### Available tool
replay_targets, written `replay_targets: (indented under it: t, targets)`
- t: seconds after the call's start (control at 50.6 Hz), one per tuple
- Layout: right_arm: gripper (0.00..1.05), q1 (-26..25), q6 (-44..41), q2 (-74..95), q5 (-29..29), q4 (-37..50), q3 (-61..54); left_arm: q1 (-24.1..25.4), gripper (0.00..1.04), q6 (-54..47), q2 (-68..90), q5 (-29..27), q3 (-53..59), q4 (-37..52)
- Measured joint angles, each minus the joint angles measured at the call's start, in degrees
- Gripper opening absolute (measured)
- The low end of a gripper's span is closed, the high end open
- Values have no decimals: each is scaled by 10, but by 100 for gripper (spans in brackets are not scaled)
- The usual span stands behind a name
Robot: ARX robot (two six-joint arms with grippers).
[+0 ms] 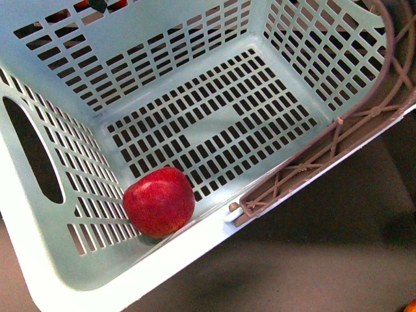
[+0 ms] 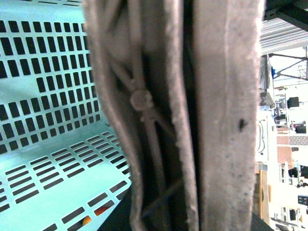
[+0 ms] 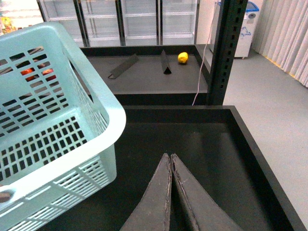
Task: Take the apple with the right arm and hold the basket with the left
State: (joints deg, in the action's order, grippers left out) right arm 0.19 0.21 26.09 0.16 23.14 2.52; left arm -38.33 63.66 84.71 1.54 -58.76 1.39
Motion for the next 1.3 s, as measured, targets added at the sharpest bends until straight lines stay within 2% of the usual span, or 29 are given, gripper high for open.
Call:
replay_targets:
  t: [0.237,0.87,0.989,1.246,1.305]
  targets:
    - [2,0,0,-34,0,-7,-15,0,16,0,0,0,0,0]
    - [2,0,0,-158,0,-128,-16,0,16,0,0,0,0,0]
    - [2,0,0,-236,0,-223,-15,0,16,0,0,0,0,0]
    - [2,0,0,-257,0,-230,-15,0,16,1,0,1,0,0]
    - [7,0,-1,-257,0,-231,-15,0,16,1,0,0,0,0]
